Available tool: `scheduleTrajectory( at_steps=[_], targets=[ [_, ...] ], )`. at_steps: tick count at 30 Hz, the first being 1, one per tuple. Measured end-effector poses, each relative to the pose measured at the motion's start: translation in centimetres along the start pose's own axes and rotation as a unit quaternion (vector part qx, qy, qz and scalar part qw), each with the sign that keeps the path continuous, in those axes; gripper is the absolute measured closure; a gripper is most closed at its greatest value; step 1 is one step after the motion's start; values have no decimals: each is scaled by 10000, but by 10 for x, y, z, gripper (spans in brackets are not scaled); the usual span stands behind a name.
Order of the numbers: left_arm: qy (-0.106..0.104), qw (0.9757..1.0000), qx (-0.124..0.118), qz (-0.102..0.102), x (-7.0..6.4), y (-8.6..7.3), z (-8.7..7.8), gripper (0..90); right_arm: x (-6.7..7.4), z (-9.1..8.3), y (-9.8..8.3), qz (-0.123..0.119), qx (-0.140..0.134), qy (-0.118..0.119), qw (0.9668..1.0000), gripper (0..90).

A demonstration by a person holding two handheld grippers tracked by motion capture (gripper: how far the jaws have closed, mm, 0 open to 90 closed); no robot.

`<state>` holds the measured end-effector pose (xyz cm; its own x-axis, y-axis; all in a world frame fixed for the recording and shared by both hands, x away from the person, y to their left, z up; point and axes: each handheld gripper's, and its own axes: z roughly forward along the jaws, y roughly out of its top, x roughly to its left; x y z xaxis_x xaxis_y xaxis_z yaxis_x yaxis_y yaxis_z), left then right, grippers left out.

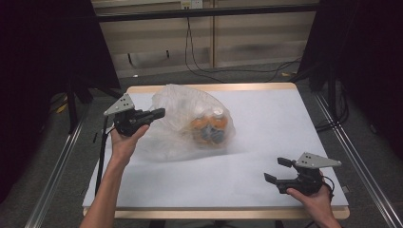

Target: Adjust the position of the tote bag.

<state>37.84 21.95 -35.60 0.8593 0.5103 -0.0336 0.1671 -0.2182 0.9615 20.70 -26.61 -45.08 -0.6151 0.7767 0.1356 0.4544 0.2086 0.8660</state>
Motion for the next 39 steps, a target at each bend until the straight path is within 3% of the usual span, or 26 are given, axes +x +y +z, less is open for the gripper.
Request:
scheduleTrajectory(
  at_steps=[12,21,27,32,39],
  targets=[
    [-115,9995,-134,276,-14,30,7,900,0,0,1,35,-85,-31,10000,217],
    [-308,9982,-236,451,-24,57,18,900,3,5,14,6,-209,128,9997,233],
    [-483,9975,-236,466,-31,60,28,900,5,7,20,-40,-249,230,9994,247],
    [-587,9963,-233,578,-39,68,35,900,8,9,32,-161,-358,282,9988,265],
    [-747,9946,-232,684,-50,79,45,900,12,19,70,-427,-707,490,9954,352]
  ],
)
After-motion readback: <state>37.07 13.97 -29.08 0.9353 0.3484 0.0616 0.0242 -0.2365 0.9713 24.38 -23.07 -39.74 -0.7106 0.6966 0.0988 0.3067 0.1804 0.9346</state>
